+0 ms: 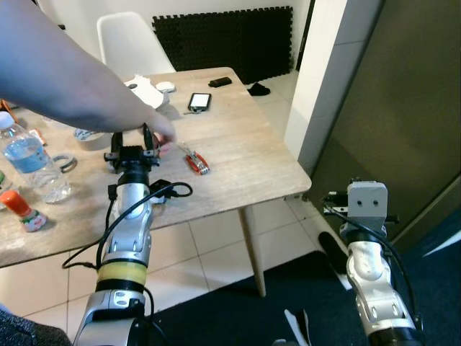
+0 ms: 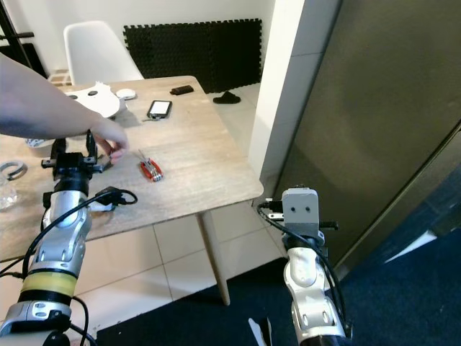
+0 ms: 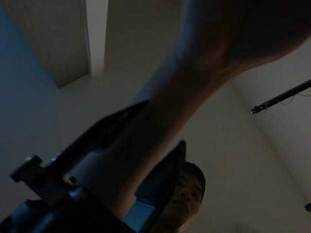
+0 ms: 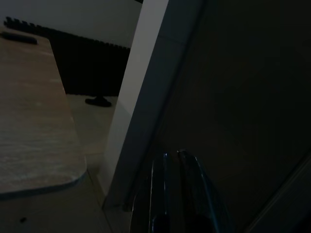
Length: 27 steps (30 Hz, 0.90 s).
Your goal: Restocking fridge
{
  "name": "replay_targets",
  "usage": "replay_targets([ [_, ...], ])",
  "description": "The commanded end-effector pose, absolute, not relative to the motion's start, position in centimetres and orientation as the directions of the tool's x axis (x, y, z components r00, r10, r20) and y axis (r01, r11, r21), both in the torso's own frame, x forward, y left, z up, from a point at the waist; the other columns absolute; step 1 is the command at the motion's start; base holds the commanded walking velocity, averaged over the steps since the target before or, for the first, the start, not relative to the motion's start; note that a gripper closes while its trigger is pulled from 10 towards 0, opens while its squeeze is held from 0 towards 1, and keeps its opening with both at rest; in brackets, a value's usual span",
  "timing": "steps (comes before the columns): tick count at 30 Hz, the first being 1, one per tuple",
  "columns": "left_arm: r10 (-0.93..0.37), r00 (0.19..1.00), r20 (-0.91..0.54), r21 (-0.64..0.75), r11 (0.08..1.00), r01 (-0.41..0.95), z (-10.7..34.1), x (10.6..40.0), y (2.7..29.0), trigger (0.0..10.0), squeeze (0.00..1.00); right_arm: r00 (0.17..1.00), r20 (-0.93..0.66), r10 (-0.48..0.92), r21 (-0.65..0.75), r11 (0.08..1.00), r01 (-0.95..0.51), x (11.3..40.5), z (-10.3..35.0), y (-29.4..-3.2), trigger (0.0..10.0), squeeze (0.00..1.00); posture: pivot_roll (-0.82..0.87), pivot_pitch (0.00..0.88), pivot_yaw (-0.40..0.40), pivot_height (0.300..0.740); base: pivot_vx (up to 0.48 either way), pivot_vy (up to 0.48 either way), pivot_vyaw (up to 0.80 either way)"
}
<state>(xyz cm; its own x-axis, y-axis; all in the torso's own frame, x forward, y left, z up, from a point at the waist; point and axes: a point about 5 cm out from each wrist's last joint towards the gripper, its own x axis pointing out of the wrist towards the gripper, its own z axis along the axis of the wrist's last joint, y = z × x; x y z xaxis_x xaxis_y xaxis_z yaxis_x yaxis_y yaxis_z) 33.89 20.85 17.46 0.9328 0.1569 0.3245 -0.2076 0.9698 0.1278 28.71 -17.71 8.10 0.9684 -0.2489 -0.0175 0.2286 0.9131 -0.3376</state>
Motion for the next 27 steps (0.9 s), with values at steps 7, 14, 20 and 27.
replay_targets([
  [7, 0.158, 0.965, 0.211, 0.115, 0.976, -0.185, 14.3, 32.9, 20.6, 10.0, 0.0, 0.965, -0.037, -0.26, -0.344, 0.91, 0.232, 28.6, 7.6, -18.0, 10.0, 0.0, -0.04, 0.0, -0.019, 0.74, 0.0, 0.0, 0.0],
  [14, 0.164, 0.972, 0.168, 0.129, 0.974, -0.186, 12.9, 31.8, 20.9, 10.0, 0.0, 0.964, -0.022, -0.264, -0.336, 0.911, 0.242, 28.6, 7.9, -18.1, 10.0, 0.0, 0.0, 0.002, -0.026, 0.74, 0.0, 0.0, 0.0],
  [20, 0.157, 0.973, 0.17, 0.126, 0.976, -0.179, 13.1, 31.4, 20.9, 10.0, 0.0, 0.964, 0.039, -0.262, -0.318, 0.911, 0.261, 29.0, 9.2, -17.8, 10.0, 0.0, 0.0, 0.005, -0.017, 0.74, 0.0, 0.0, 0.0],
  [27, 0.117, 0.971, 0.207, 0.116, 0.983, -0.143, 14.2, 31.9, 19.6, 10.0, 0.0, 0.961, 0.074, -0.268, -0.316, 0.907, 0.277, 29.3, 10.0, -18.0, 10.0, 0.0, 0.0, 0.0, -0.014, 0.74, 0.0, 0.0, 0.0],
])
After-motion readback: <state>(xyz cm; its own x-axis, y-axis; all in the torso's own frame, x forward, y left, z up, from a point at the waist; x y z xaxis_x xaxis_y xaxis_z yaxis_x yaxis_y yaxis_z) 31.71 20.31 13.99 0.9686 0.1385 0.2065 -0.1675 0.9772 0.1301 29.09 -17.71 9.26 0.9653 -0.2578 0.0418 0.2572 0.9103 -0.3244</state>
